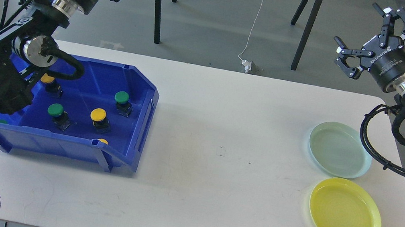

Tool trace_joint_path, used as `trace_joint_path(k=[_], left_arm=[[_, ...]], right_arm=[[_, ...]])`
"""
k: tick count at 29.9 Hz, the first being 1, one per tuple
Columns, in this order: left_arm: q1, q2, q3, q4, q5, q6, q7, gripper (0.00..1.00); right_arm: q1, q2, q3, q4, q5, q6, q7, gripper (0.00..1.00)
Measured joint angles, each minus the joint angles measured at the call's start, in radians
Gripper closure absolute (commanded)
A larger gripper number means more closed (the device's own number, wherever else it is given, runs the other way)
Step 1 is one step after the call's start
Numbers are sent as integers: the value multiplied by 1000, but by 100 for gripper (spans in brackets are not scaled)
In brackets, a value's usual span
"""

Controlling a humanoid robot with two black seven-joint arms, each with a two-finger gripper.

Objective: Pass button and place on color plate
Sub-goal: 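Move the left gripper over the blue bin toward a yellow-capped button, then lower the left gripper into the bin and grasp the yellow-capped button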

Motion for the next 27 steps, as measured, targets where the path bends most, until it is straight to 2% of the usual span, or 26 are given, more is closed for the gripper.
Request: trace_joint_path(k=[3,6,9,12,16,19,23,27], left_arm=[[17,90,-14,-158,66,0,0,2],[-32,245,109,-286,224,-1,0,2],[-194,382,397,-348,372,11,0,2],[-390,448,726,-367,545,73,0,2],[-562,466,1082,-375,878,162,0,2],[-608,463,1251,-376,1048,167,0,2],[-614,427,1359,-369,1135,92,0,2],[-583,383,1374,-342,1145,77,0,2]], right_arm=[[-6,-4,8,-2,0,0,0,1],[-11,-17,11,-5,0,0,1,1],[-24,-26,12,-7,0,0,2,1],[-39,-28,13,-9,0,0,3,1],[-54,-29,17,-10,-1,0,4,1],[-66,-29,18,-11,-1,0,5,1],[-73,-42,20,-12,-2,0,5,1],[-77,-45,20,-15,-2,0,5,1]])
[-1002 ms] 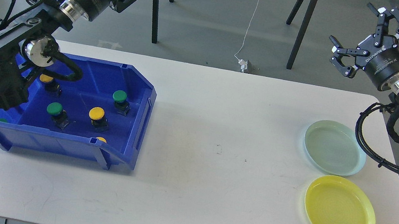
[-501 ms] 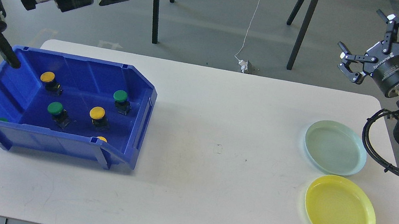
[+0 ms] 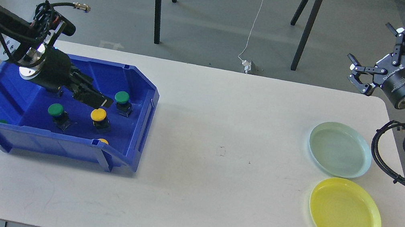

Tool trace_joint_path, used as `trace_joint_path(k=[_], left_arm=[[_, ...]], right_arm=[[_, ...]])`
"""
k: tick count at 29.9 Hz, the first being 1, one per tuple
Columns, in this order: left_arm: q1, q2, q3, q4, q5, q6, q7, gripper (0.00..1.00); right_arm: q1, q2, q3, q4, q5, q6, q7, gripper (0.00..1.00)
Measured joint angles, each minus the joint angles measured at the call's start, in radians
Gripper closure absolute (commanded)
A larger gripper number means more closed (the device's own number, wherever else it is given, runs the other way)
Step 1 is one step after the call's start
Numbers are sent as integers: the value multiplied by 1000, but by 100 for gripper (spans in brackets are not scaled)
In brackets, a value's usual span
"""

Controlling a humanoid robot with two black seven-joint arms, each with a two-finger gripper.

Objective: Pass button and place on color plate
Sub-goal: 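Lower the left gripper into the bin and grasp the yellow-capped button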

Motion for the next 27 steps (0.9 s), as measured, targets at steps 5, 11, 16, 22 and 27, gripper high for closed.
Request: trace_joint_path(k=[5,11,16,22,27], left_arm=[[66,-77,-9,106,0,-2,0,2],[134,-136,-10,226,-7,-2,0,2],[174,-173,-11,289,-11,-2,0,2],[190,-184,-11,303,-14,-2,0,4],[198,-200,-12,309,-18,0,0,5]], right_arm=[[-2,-1,-1,-1,0,0,0,1],[-7,-1,-1,-1,-1,0,0,1],[-10,-1,-1,-1,-1,0,0,1],[-17,-1,-1,-1,-1,0,0,1],[-23,-1,-1,-1,0,0,0,1]])
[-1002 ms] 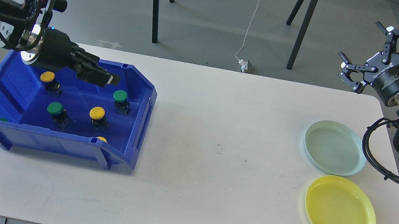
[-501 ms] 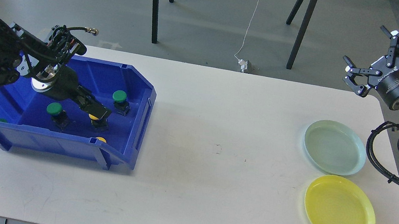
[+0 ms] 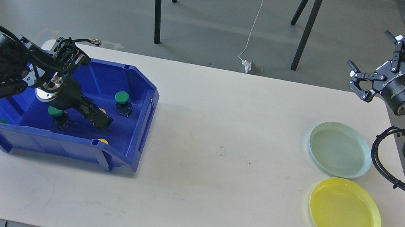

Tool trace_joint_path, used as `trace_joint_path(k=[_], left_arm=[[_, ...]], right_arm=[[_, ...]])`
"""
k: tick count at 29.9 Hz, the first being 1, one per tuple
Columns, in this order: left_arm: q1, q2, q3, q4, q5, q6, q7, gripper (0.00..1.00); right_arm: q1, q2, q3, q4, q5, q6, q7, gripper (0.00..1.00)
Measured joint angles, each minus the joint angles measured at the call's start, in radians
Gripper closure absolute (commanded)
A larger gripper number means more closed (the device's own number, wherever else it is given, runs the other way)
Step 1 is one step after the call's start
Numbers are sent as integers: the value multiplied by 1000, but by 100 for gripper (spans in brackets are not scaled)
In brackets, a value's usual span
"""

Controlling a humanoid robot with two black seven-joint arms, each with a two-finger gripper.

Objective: Pass button and place on color plate
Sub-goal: 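Lower the left gripper into the bin and grasp the yellow-capped button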

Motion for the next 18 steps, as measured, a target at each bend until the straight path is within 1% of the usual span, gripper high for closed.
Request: trace_joint_path(k=[4,8,9,12,14,18], left_arm=[[9,-25,0,25,-1,1,0,7],[20,-47,-1,53,-2,5,0,12],[24,-52,-1,60,-2,6,0,14],[36,-60,0,73,-2,8,0,31],[40,-62,0,78,-2,13,0,38],[56,-63,0,84,0,28,0,44]], right_arm=[[-1,0,0,0,0,0,0,1],[-1,0,0,0,-1,0,0,1],[-1,0,0,0,-1,0,0,1],[-2,0,-1,0,-1,0,0,1],[-4,0,-1,0,-1,0,0,1],[-8,0,-1,0,-1,0,0,1]])
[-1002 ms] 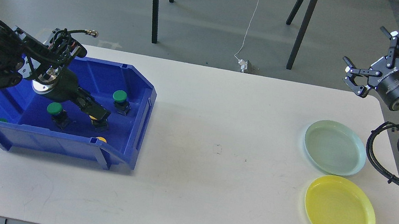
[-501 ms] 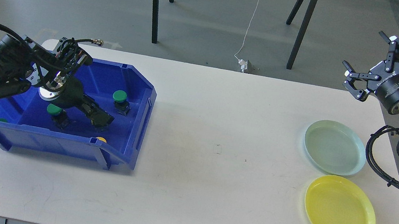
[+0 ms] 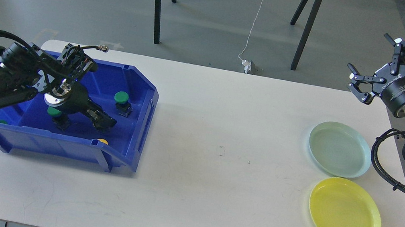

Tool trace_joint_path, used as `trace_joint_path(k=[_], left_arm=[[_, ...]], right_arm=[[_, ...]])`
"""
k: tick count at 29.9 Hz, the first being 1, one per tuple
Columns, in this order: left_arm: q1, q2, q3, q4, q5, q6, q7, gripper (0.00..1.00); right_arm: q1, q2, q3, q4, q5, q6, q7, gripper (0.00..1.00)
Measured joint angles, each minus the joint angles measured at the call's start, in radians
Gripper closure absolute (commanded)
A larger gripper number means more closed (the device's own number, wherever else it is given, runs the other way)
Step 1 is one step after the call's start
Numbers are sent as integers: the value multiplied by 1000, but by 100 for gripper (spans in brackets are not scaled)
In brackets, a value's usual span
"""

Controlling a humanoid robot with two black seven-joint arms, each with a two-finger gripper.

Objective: Pass button and place on color plate
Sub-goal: 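Lower the left gripper into the bin and grasp the yellow-capped button, then lift the button out of the bin with the left gripper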

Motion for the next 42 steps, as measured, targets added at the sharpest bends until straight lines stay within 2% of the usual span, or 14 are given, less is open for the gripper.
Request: trace_joint_path(k=[2,8,11,14,25,30,34,39,42], left_arm=[[1,0,0,1,1,3,0,45],[4,1,0,8,5,6,0,62],[7,1,1,13,9,7,0,80],[7,1,1,13,10,7,0,91],[-6,7,-16,9,4,-7,0,93],[-30,50,-73,-25,4,-57,0,92],[-65,150,-151,-141,6,-100,0,92],[-115,307,-250,-312,7,-106,0,92],[-137,409,-355,-420,-15,-106,0,92]], right_arm=[[-1,0,0,0,0,0,0,1],[-8,0,0,0,0,0,0,1],[-11,0,1,0,1,0,0,1],[-12,0,2,0,1,0,0,1],[-15,-1,2,1,1,0,1,1],[-17,-1,2,1,1,0,1,1],[-19,-1,2,1,1,0,2,1],[-20,-1,2,3,1,0,2,1],[-22,-1,2,7,1,0,2,1]])
